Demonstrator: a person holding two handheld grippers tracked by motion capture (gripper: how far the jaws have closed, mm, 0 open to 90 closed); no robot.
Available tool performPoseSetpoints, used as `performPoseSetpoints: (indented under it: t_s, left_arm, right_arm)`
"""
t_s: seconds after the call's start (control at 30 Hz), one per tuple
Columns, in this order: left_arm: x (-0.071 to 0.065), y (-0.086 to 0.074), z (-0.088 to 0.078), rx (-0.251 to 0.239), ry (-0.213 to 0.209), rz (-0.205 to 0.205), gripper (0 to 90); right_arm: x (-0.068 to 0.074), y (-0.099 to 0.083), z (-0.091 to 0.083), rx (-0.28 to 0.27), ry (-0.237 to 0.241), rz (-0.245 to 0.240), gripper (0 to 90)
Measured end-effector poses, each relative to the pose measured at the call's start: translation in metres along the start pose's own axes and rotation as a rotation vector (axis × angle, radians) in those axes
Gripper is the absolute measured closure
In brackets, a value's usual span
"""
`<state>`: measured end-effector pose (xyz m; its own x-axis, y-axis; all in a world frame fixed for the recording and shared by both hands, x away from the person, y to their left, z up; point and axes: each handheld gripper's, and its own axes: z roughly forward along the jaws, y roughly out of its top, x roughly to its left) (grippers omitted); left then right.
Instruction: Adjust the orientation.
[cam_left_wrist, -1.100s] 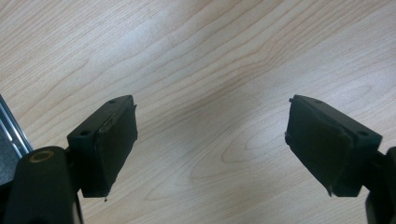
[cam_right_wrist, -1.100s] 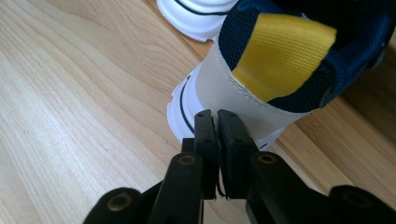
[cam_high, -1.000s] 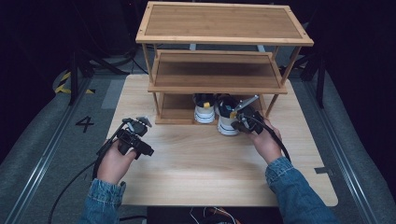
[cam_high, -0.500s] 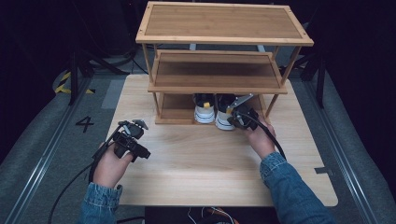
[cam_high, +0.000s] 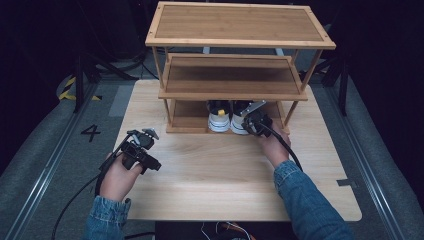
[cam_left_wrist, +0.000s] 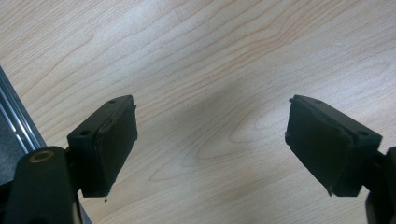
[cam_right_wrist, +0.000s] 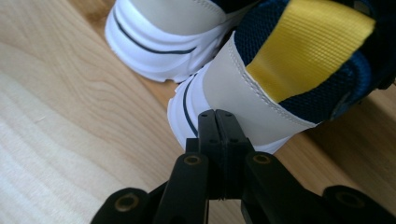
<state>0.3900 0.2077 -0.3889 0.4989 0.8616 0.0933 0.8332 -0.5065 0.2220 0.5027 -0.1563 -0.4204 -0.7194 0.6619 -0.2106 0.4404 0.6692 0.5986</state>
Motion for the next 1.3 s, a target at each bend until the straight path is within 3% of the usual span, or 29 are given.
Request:
performPoseSetpoints:
  t_s: [0.23, 0.37, 0.43, 0.53, 0.67, 0.87, 1.1, 1.3]
  left_arm:
    - [0.000, 0.003, 0.000, 0.005, -0.001, 0.007, 17.0]
    - [0.000, 0.006, 0.001, -0.002, -0.011, 0.006, 17.0]
    - [0.000, 0.008, 0.001, -0.001, -0.004, 0.016, 17.0]
    - [-0.002, 0.012, 0.001, -0.013, 0.002, 0.024, 17.0]
    - [-0.005, 0.015, 0.001, -0.014, 0.002, 0.036, 16.9]
    - [-0.006, 0.017, 0.002, -0.013, 0.001, 0.047, 17.0]
    - [-0.006, 0.018, 0.003, -0.007, -0.006, 0.043, 16.9]
    - [-0.005, 0.020, 0.002, -0.015, -0.004, 0.040, 17.0]
  right_arm:
    - [-0.003, 0.001, 0.002, 0.008, -0.012, 0.006, 89.2]
    - [0.000, 0.002, -0.004, 0.003, -0.004, 0.009, 76.6]
    - [0.000, 0.002, -0.013, -0.020, 0.026, 0.021, 68.5]
    - [0.000, 0.002, -0.029, -0.050, 0.033, 0.023, 59.9]
    - [-0.002, 0.002, -0.055, -0.073, 0.055, 0.027, 53.6]
    - [-0.004, -0.009, -0.085, -0.081, 0.082, 0.051, 51.5]
    - [-0.010, -0.028, -0.107, -0.069, 0.102, 0.068, 50.1]
    - [-0.021, -0.048, -0.122, -0.069, 0.085, 0.104, 50.0]
